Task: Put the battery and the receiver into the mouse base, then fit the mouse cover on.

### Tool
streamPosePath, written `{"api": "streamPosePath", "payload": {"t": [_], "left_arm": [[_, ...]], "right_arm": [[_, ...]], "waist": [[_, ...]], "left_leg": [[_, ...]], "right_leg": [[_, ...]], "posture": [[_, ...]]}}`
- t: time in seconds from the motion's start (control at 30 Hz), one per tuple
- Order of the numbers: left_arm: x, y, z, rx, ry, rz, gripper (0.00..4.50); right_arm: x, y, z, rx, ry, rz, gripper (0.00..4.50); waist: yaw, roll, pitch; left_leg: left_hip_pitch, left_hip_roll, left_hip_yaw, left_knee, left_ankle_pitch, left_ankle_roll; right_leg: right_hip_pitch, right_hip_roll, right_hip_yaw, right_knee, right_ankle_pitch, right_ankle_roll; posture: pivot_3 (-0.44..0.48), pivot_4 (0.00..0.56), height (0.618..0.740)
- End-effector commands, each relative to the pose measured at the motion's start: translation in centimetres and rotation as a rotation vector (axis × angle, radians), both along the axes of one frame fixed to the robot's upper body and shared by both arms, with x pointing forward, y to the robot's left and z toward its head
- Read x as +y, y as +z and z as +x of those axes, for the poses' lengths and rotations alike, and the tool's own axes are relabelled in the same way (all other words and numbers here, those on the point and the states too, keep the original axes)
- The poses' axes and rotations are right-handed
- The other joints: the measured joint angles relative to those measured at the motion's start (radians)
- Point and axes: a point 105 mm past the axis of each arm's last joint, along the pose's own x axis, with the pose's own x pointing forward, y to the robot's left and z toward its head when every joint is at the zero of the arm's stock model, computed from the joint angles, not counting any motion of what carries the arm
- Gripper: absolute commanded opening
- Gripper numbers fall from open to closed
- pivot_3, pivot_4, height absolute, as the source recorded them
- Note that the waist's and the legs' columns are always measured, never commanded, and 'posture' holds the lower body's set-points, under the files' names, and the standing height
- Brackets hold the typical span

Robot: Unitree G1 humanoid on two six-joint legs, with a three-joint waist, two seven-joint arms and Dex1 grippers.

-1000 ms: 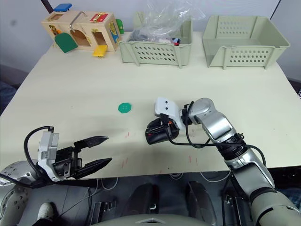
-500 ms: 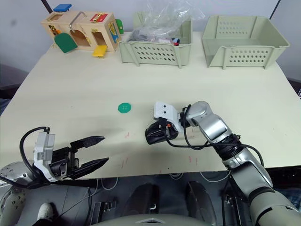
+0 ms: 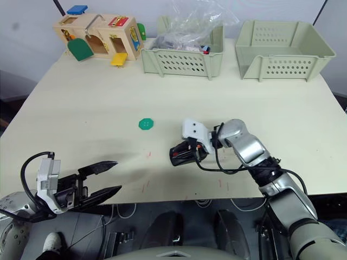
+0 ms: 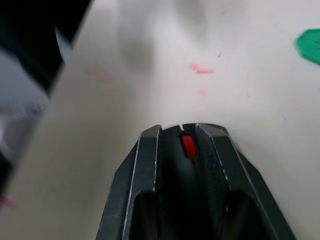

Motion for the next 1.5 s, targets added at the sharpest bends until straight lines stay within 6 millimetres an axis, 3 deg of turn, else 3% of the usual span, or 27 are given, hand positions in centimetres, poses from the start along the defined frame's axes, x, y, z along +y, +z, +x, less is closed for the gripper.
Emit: {"api": "streamPosePath", "payload": {"t": [0.03,0.13,0.23,0.3,0.6,0.83,0.9,0.97,1.1,1.17,1.23,1.37,1.5], "left_arm": [[0.5,0.5,-0.3,-0.035,0.003,0.012,4.27],[0.6,0.4,-0.3,-0.038,0.007,0.010,4.27],[0.6,0.5,-0.1,-0.041,0.004,0.008,4.27],[0.6,0.6,0.1,-0.046,0.003,0.005,4.27],[0.9,0.8,0.6,-0.050,0.000,0.007,4.27],[1.1,0.8,0.4,-0.056,0.011,0.005,4.27],[1.1,0.7,0.4,-0.058,0.016,0.003,4.27],[1.1,0.8,0.6,-0.062,0.036,-0.008,4.27],[1.6,0.8,1.0,-0.059,0.103,-0.047,4.27],[1.8,1.0,1.1,-0.058,0.133,-0.066,4.27],[2.1,1.1,1.4,-0.058,0.174,-0.087,4.27],[3.1,0.4,2.1,0.010,0.360,-0.063,4.27],[3.5,-0.1,1.6,0.036,0.428,-0.014,4.27]], "right_arm": [[-1.9,3.6,-0.1,-0.098,-0.155,0.153,1.10],[-3.9,3.1,-0.3,-0.014,-0.295,0.276,1.10],[-4.4,1.0,-1.5,0.060,-0.321,0.278,1.10],[-4.7,-0.4,-1.2,0.057,-0.405,0.297,1.10],[-4.2,-2.7,-0.6,0.102,-0.550,0.379,1.10],[-3.5,-8.6,-1.4,0.218,-0.566,0.254,1.10],[-3.6,-9.5,-1.5,0.221,-0.559,0.230,1.10],[-4.0,-8.4,-0.9,0.195,-0.583,0.272,1.10],[-5.7,-2.2,0.2,0.013,-0.630,0.417,1.10],[-6.5,-0.5,0.2,-0.097,-0.664,0.402,1.10],[-6.7,0.9,-0.9,-0.010,-0.590,0.489,1.10],[-12.1,1.3,-2.3,-0.035,-0.681,0.384,1.10],[-15.9,0.1,-4.1,-0.054,-0.701,0.226,2.21]], "waist": [[-0.002,0.000,0.000],[-0.002,-0.001,-0.001],[-0.004,0.000,0.000],[-0.007,-0.001,0.000],[-0.006,-0.001,0.000],[-0.006,-0.002,-0.002],[-0.008,-0.005,-0.004],[-0.008,-0.005,-0.005],[-0.007,-0.005,-0.004],[-0.004,-0.004,-0.003],[-0.004,-0.005,-0.003],[0.002,-0.005,-0.003],[0.002,-0.006,-0.003]], "left_leg": [[0.000,0.000,0.000,0.000,0.000,0.000],[0.000,0.000,0.000,-0.001,0.000,0.000],[0.000,0.000,0.001,-0.001,0.000,0.000],[0.001,0.000,0.001,-0.001,0.000,0.000],[0.001,0.000,0.001,-0.001,0.000,0.000],[0.002,0.001,0.000,-0.001,0.000,0.000],[0.004,0.001,0.000,-0.002,0.000,0.000],[0.010,0.002,0.000,-0.004,0.000,0.000],[0.018,0.002,0.000,-0.008,0.000,0.000],[0.016,0.002,0.000,-0.008,0.000,0.000],[0.015,0.001,0.000,-0.008,0.000,0.000],[0.015,0.001,-0.001,-0.008,0.000,0.000],[0.015,0.000,0.001,-0.008,0.000,0.000]], "right_leg": [[0.000,0.000,0.000,0.000,0.000,0.000],[0.000,0.000,-0.001,0.000,0.000,0.000],[0.000,0.000,-0.001,-0.001,0.000,0.000],[0.000,0.001,0.000,0.000,-0.001,0.000],[0.000,0.001,0.001,0.000,-0.001,0.000],[0.000,0.001,0.001,0.000,-0.001,0.000],[0.002,0.001,0.001,0.000,-0.001,0.000],[0.006,0.001,0.003,0.000,-0.001,-0.001],[0.012,0.001,0.004,-0.002,-0.002,-0.002],[0.011,0.001,0.004,-0.002,-0.002,-0.002],[0.010,0.001,0.004,-0.002,-0.002,-0.002],[0.010,0.000,0.003,-0.002,-0.002,-0.002],[0.011,-0.001,0.004,-0.003,-0.002,-0.002]], "posture": [[0.000,0.150,0.740],[0.000,0.150,0.740],[0.000,0.150,0.740],[0.000,0.150,0.740],[0.000,0.150,0.740],[0.000,0.150,0.740],[0.000,0.150,0.740],[0.000,0.150,0.740],[0.000,0.150,0.740],[0.000,0.150,0.740],[0.000,0.150,0.740],[0.000,0.150,0.740],[0.000,0.150,0.740]]}}
